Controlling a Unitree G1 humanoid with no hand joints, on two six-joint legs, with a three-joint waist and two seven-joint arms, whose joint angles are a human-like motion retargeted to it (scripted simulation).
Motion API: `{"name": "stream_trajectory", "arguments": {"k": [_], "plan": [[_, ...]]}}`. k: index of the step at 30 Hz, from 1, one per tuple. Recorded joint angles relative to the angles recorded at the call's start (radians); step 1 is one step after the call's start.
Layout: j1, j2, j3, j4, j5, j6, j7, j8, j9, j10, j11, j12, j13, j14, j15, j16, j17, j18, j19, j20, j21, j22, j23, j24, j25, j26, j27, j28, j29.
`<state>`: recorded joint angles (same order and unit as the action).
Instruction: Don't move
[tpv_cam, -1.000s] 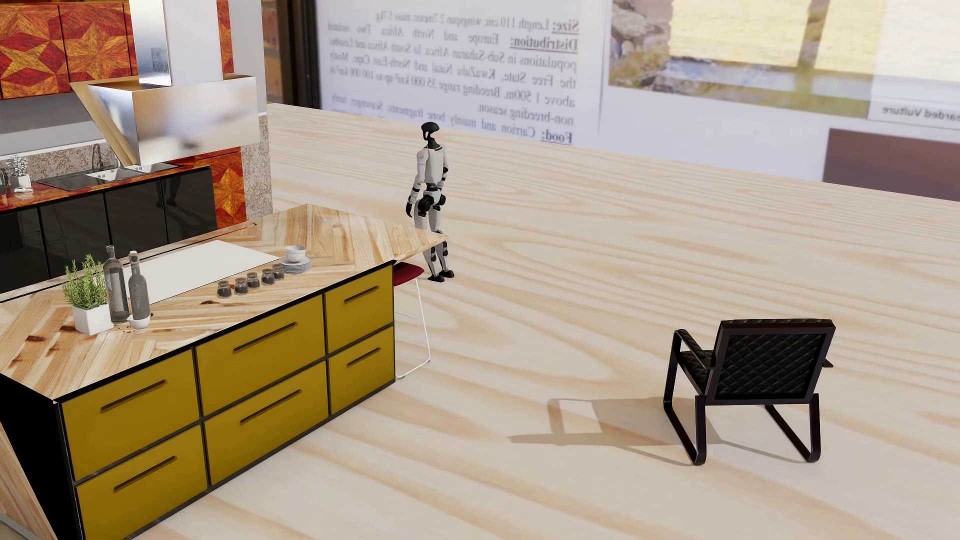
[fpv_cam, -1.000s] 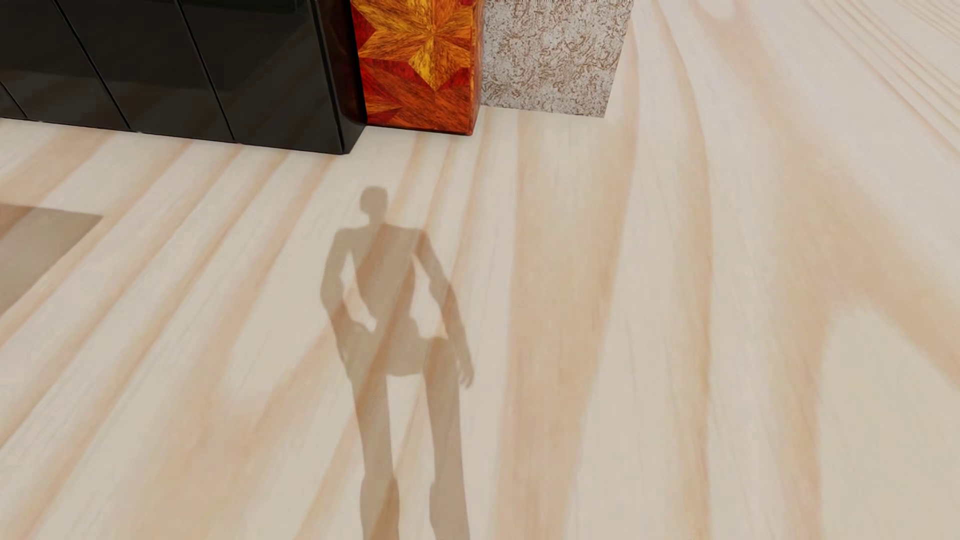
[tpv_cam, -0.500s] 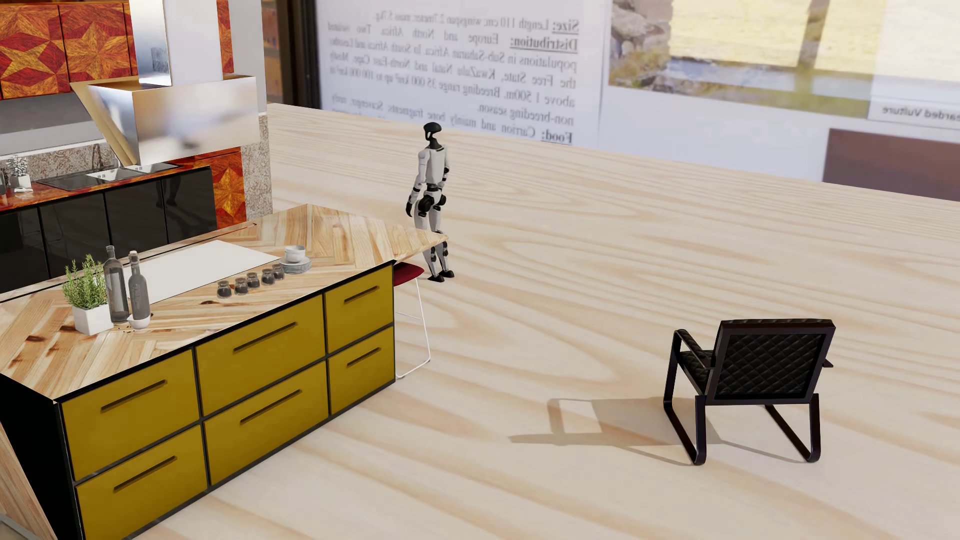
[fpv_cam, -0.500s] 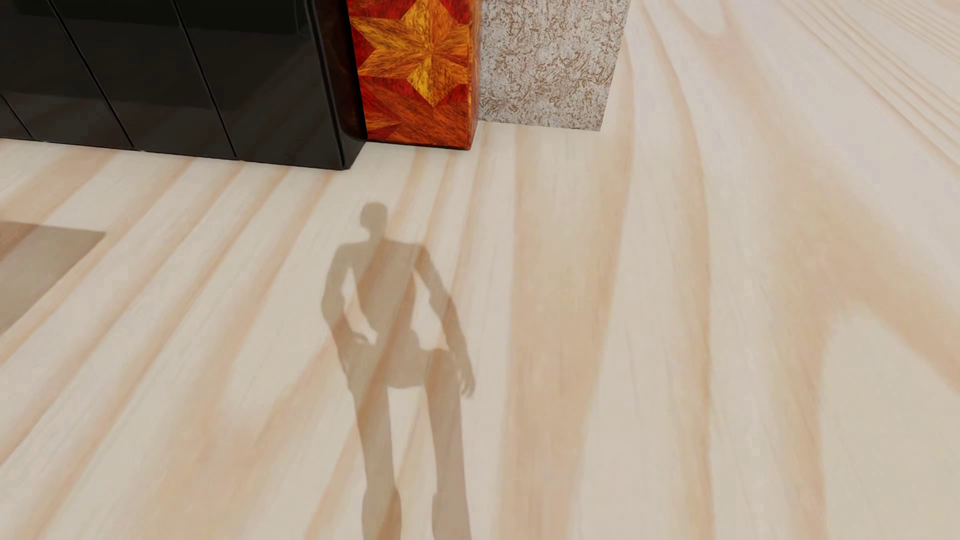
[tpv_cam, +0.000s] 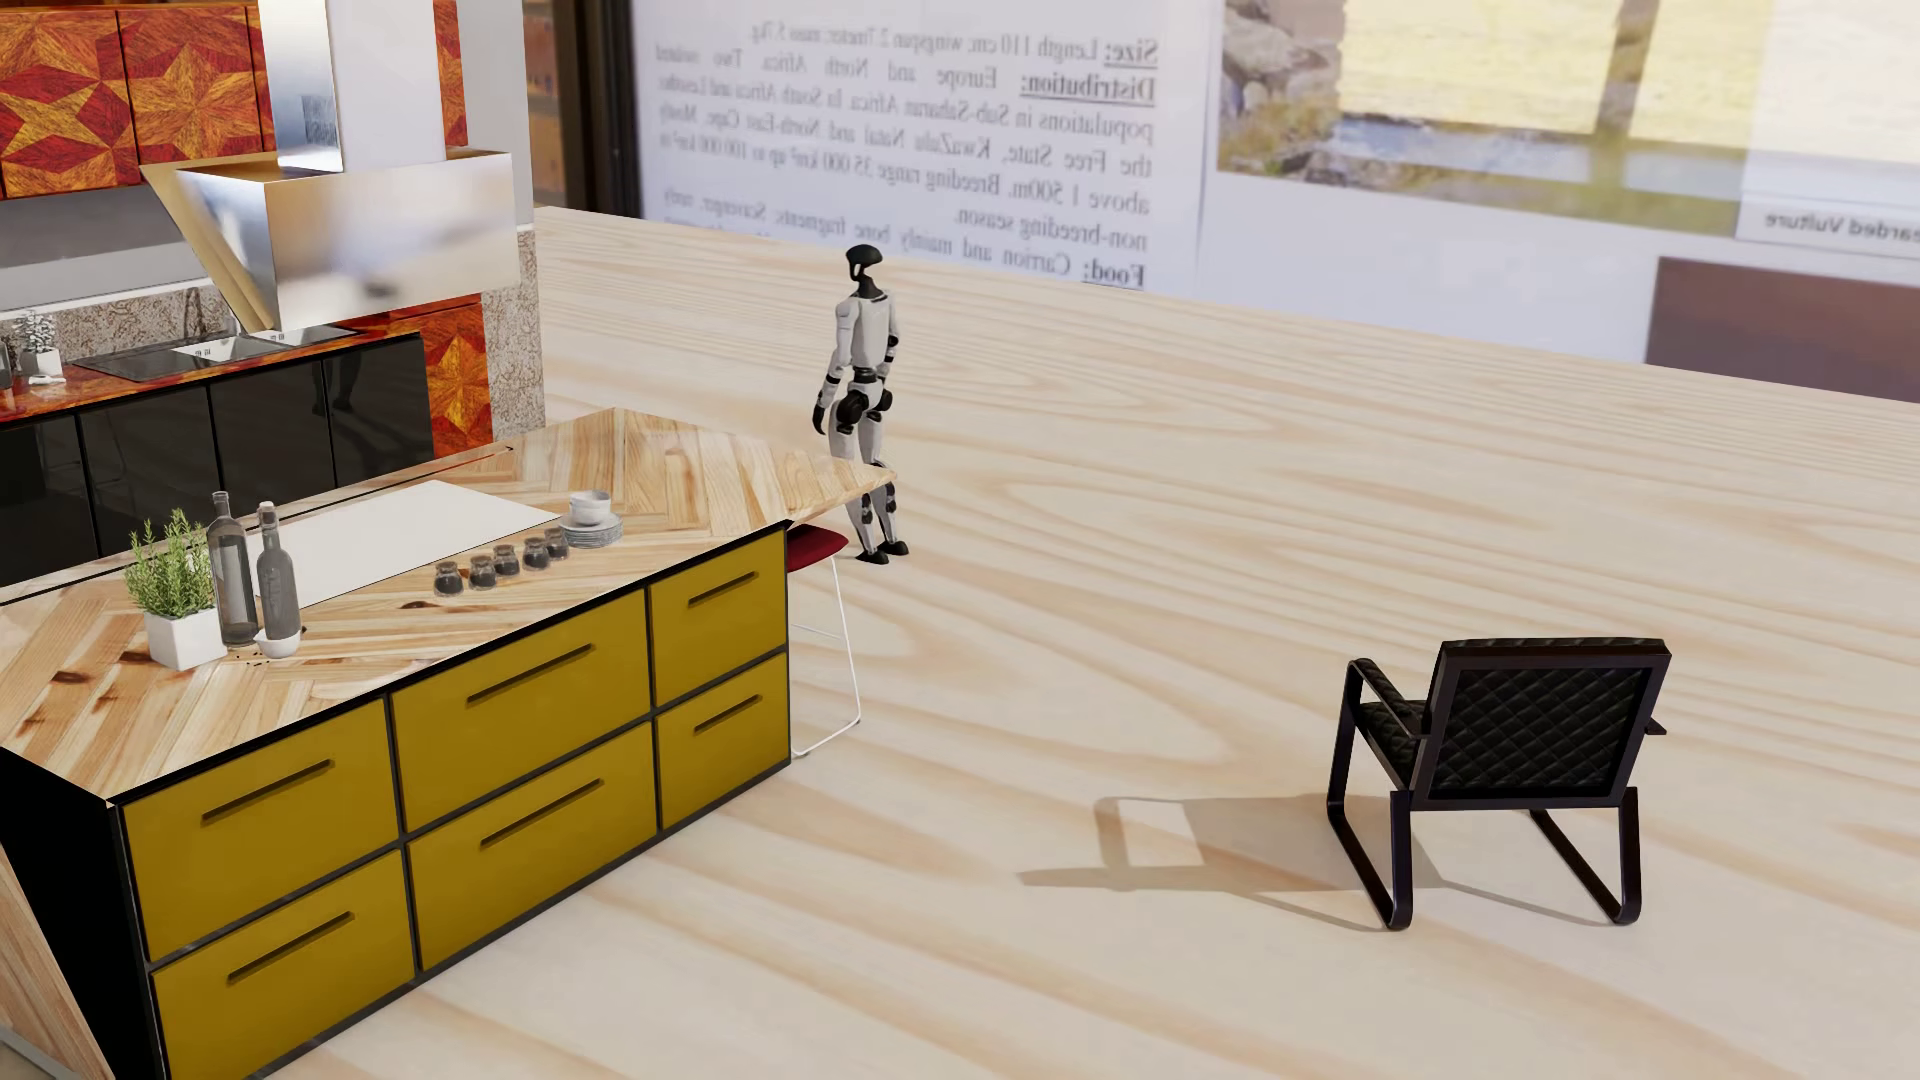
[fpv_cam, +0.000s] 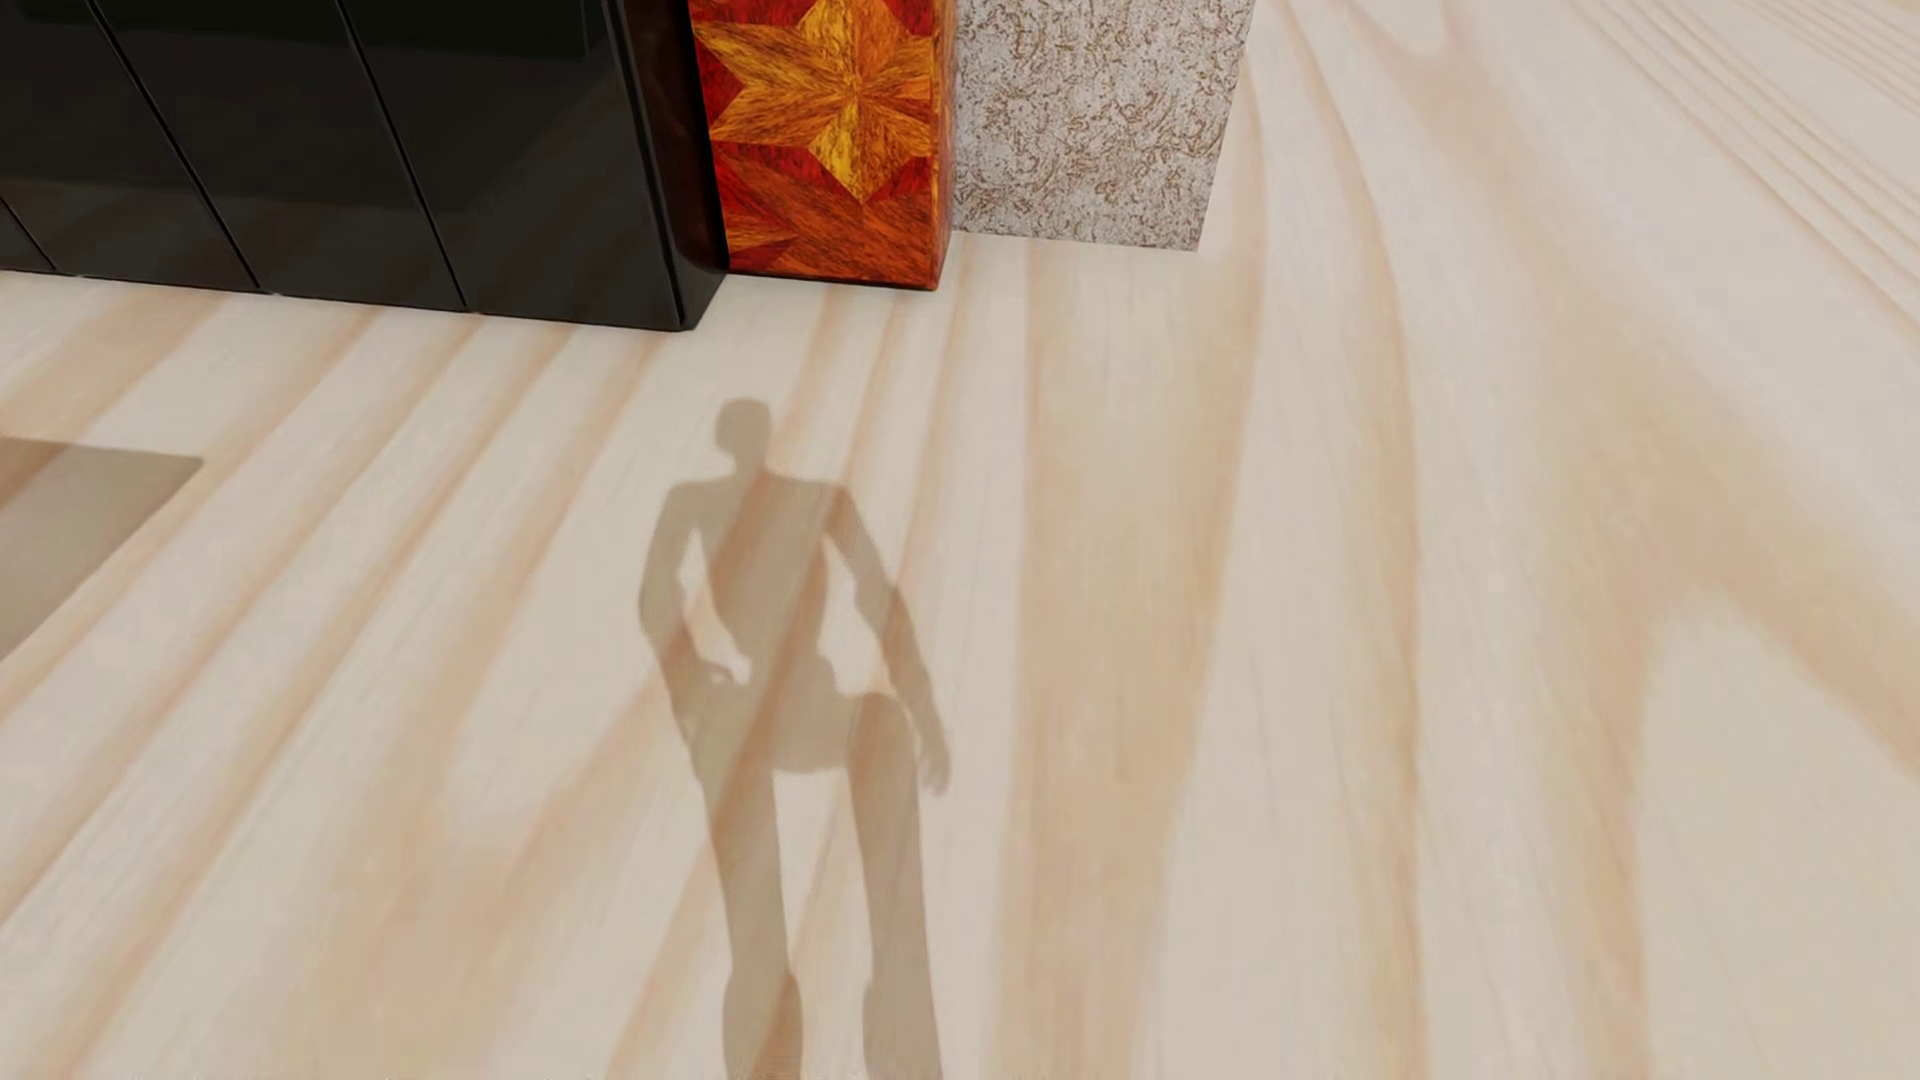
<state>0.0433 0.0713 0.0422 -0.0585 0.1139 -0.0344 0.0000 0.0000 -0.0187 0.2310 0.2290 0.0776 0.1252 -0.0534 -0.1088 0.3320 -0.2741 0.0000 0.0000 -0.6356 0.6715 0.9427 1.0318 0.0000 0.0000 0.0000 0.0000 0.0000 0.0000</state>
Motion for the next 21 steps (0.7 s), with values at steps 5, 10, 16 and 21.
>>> {"name": "stream_trajectory", "arguments": {"k": [5,10,16,21], "plan": [[-0.003,-0.002,0.0,-0.001,-0.001,-0.002,0.0,0.0,-0.004,0.001,-0.001,0.007,0.007,-0.001,-0.001,0.002,0.002,0.0,0.0,0.036,-0.022,-0.005,0.004,0.0,0.0,0.0,0.0,0.0,0.0],[-0.007,0.0,-0.007,0.012,0.001,0.001,0.0,0.0,0.01,0.018,0.029,0.018,0.023,0.014,-0.024,0.008,-0.003,0.0,0.0,0.085,-0.072,-0.023,-0.022,0.0,0.0,0.0,0.0,0.0,0.0],[-0.015,-0.01,0.004,0.028,0.014,0.006,0.0,0.0,0.014,0.01,0.021,0.052,0.062,0.027,-0.022,0.017,-0.017,0.0,0.0,0.124,-0.093,-0.057,-0.045,0.0,0.0,0.0,0.0,0.0,0.0],[-0.045,-0.04,-0.002,0.032,0.019,0.01,0.0,0.0,-0.003,0.015,0.027,0.086,0.091,0.039,-0.011,0.02,-0.015,0.0,0.0,0.142,-0.114,-0.05,-0.051,0.0,0.0,0.0,0.0,0.0,0.0]]}}
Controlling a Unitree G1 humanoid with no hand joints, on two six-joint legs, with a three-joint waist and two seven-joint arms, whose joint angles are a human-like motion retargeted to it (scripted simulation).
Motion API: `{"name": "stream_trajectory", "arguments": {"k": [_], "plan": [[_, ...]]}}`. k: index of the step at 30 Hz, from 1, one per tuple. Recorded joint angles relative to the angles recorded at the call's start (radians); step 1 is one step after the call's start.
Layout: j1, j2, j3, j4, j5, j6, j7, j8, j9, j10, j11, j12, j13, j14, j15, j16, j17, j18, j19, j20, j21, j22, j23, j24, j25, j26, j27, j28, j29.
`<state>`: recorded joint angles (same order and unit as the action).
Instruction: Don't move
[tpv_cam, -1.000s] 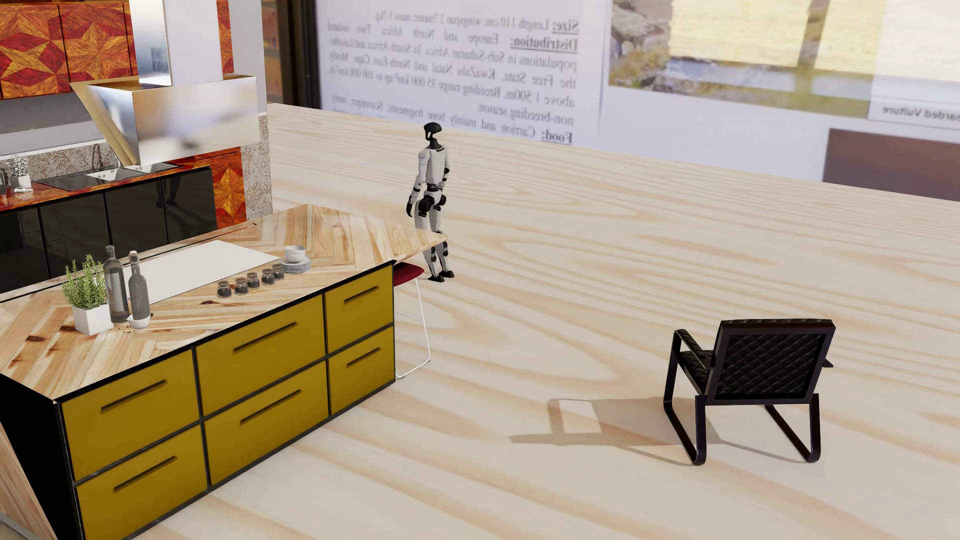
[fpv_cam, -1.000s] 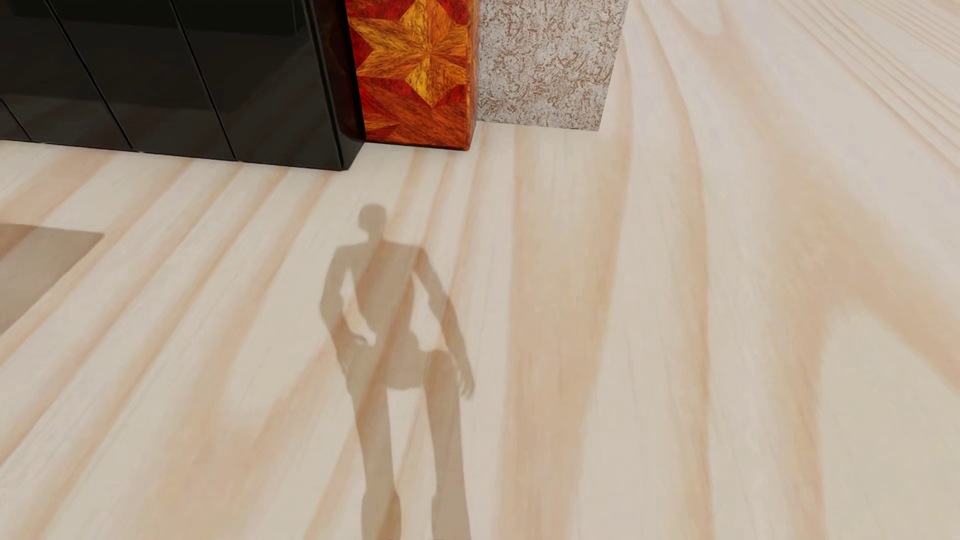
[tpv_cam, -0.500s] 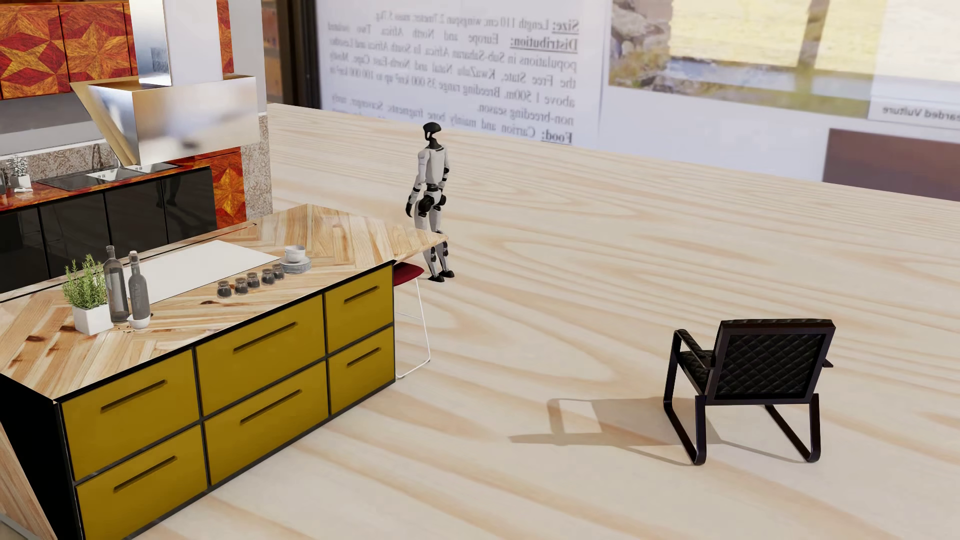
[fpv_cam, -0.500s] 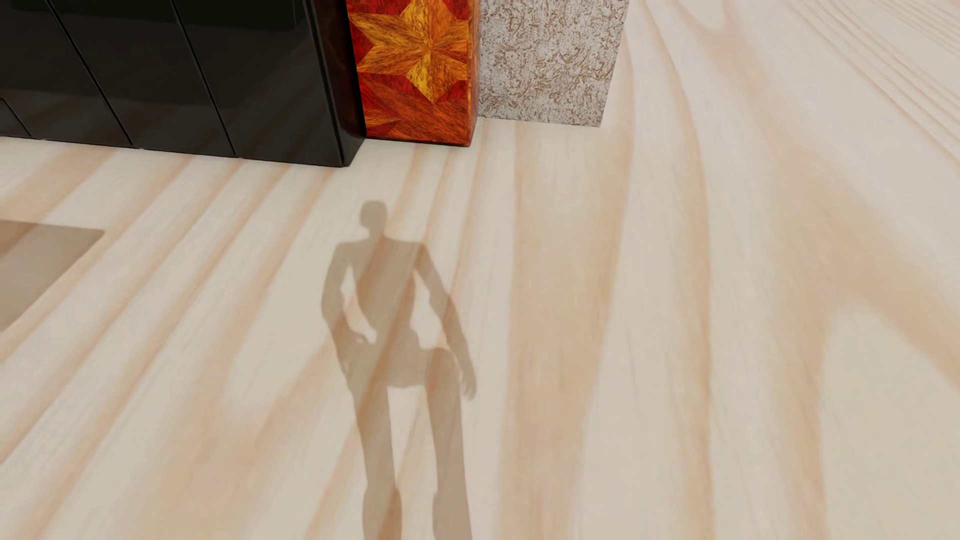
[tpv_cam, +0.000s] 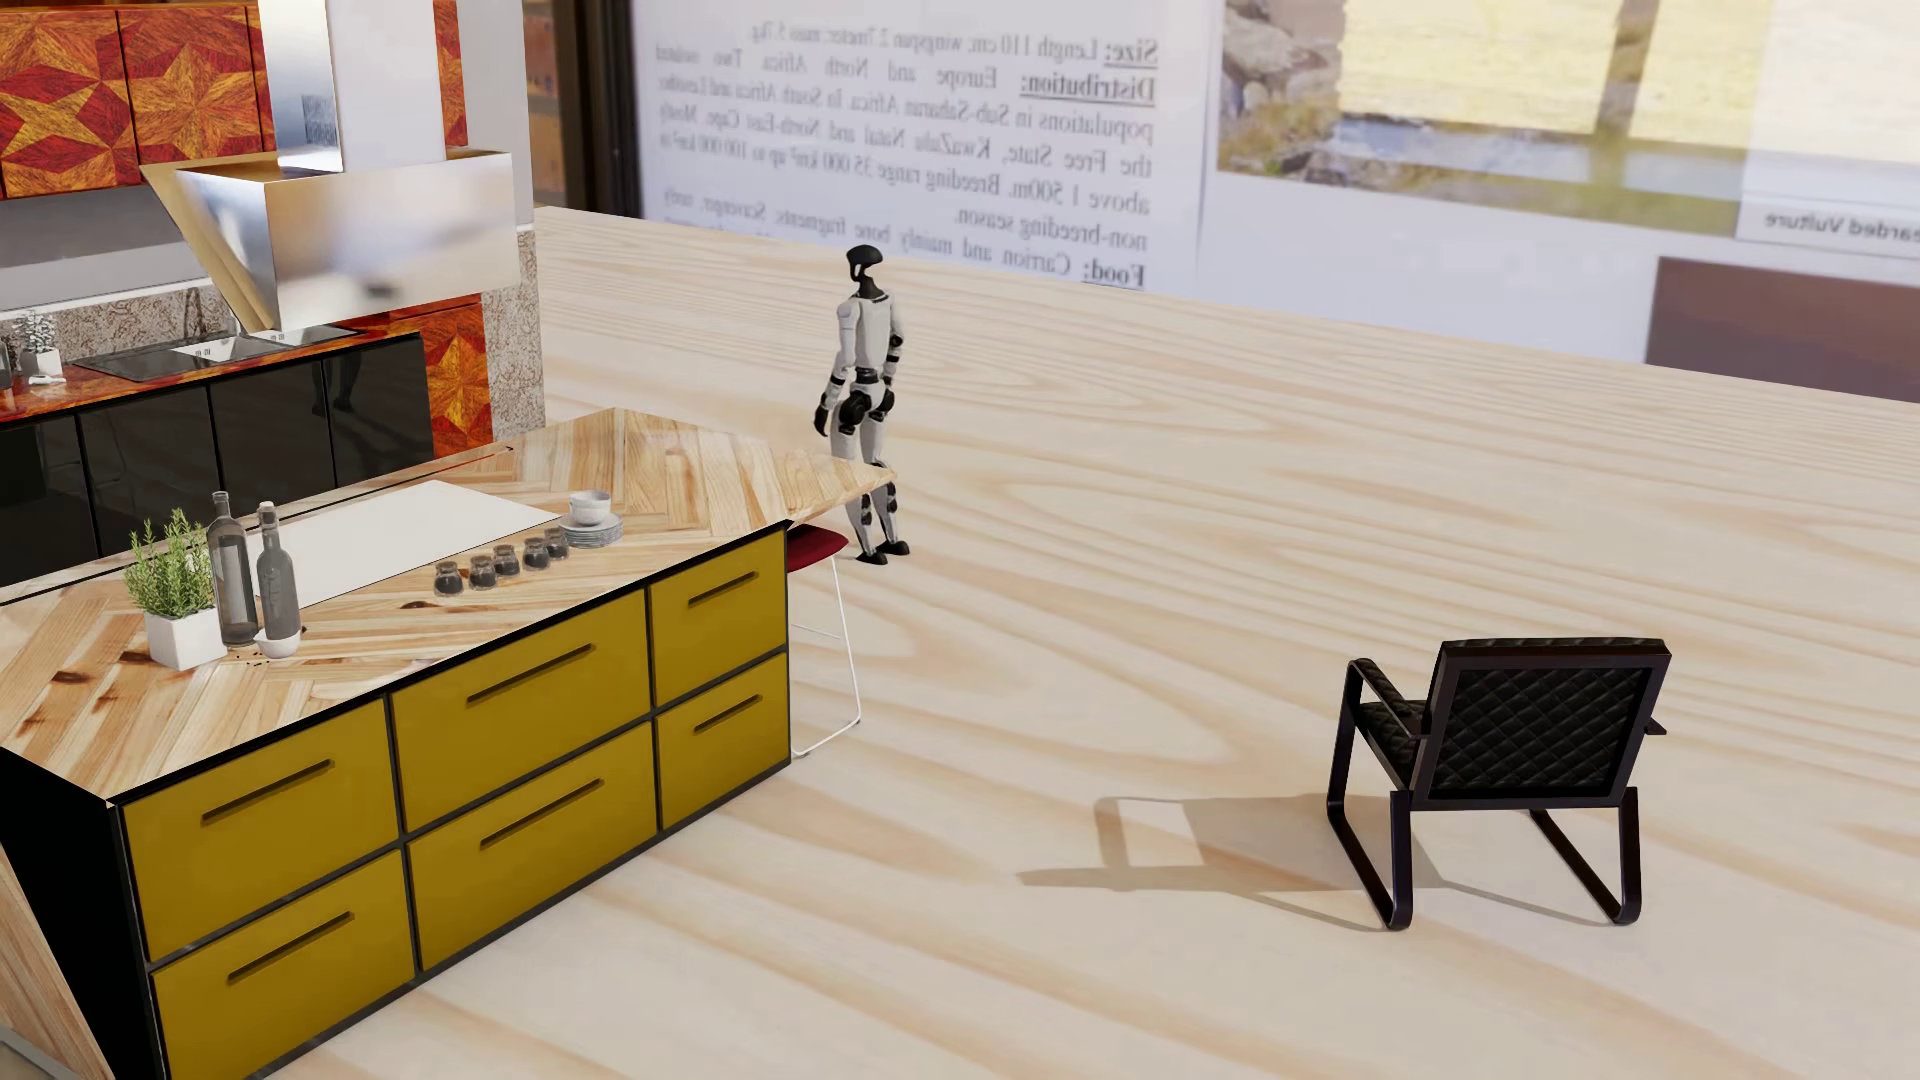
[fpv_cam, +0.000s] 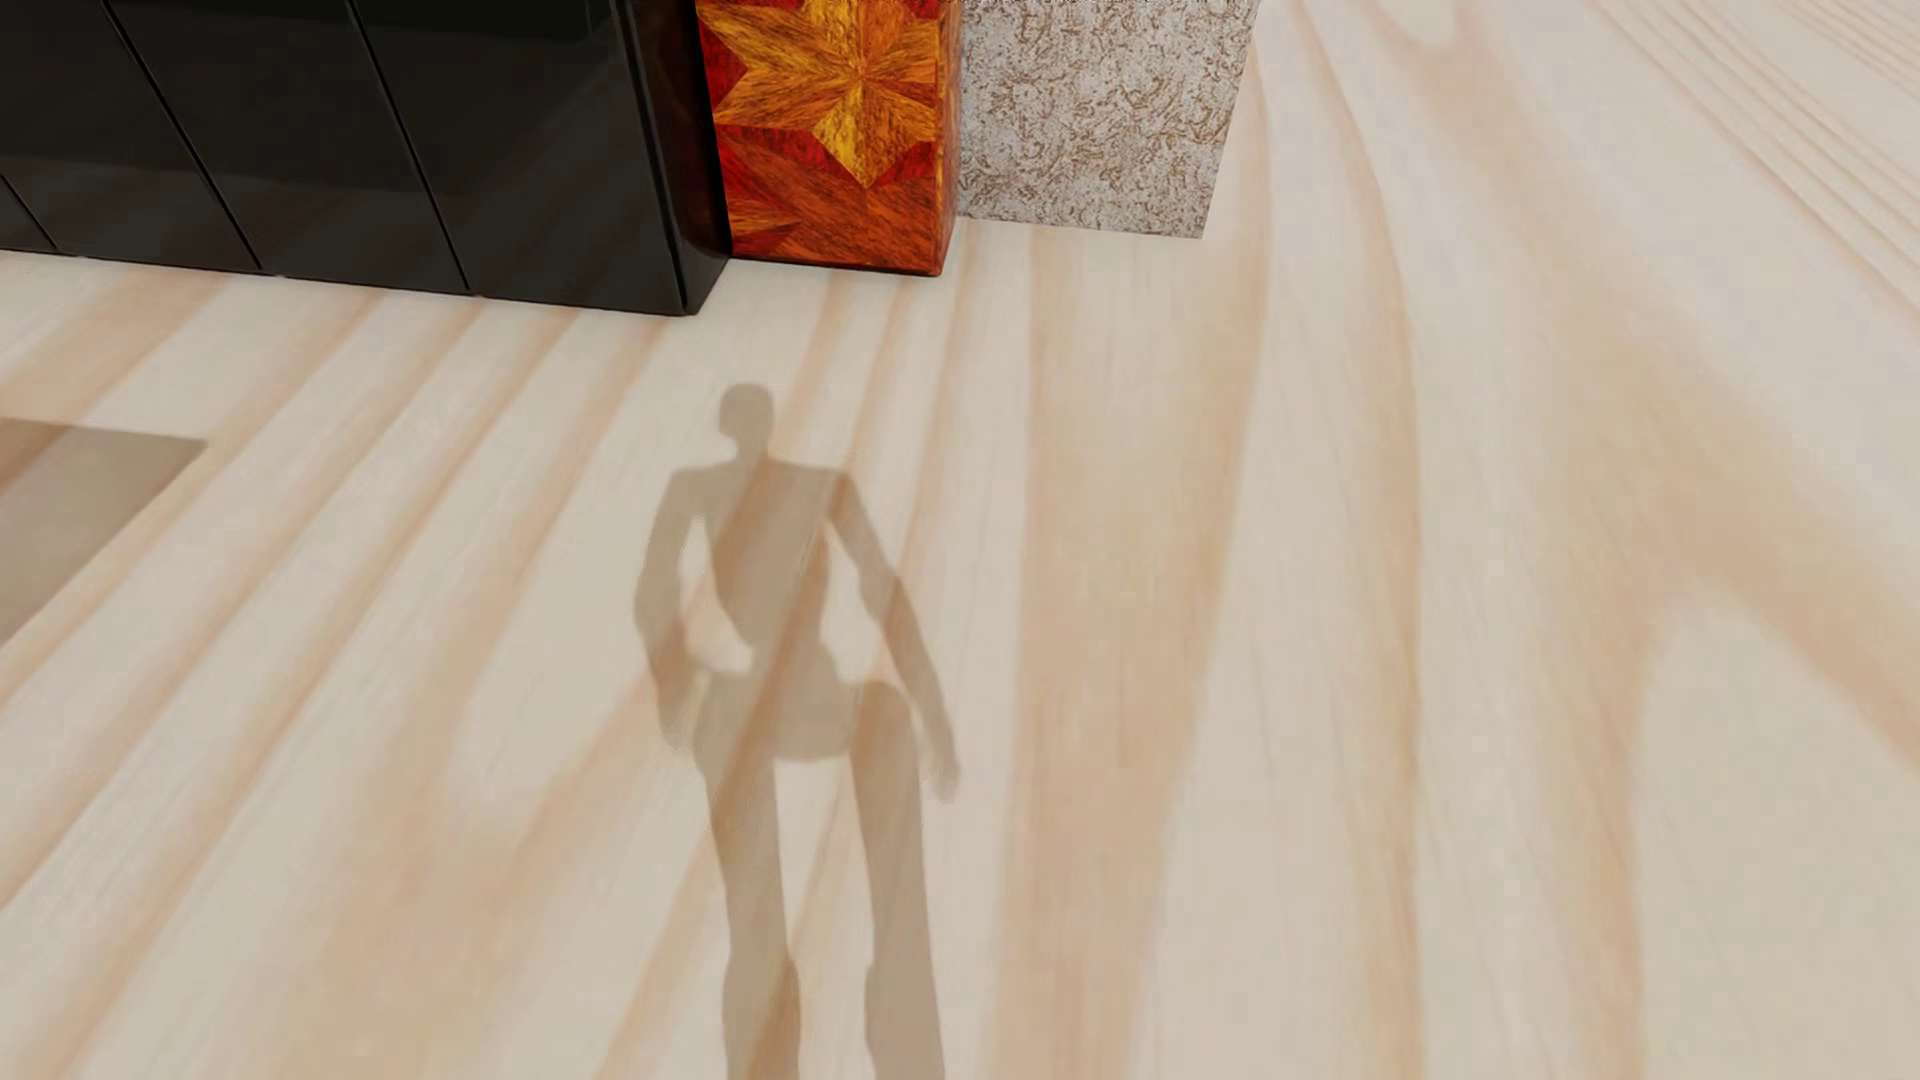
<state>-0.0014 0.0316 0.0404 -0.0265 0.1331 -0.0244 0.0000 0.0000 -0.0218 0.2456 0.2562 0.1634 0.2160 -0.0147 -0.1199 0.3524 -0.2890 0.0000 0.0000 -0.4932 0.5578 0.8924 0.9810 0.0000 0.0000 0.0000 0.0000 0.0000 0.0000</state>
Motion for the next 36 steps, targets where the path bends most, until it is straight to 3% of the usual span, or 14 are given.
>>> {"name": "stream_trajectory", "arguments": {"k": [36], "plan": [[0.014,0.012,0.001,0.002,0.006,0.004,0.0,0.0,0.001,-0.006,-0.004,0.011,0.011,-0.003,0.0,-0.001,0.009,0.0,0.0,0.009,-0.027,-0.019,-0.015,0.0,0.0,0.0,0.0,0.0,0.0]]}}
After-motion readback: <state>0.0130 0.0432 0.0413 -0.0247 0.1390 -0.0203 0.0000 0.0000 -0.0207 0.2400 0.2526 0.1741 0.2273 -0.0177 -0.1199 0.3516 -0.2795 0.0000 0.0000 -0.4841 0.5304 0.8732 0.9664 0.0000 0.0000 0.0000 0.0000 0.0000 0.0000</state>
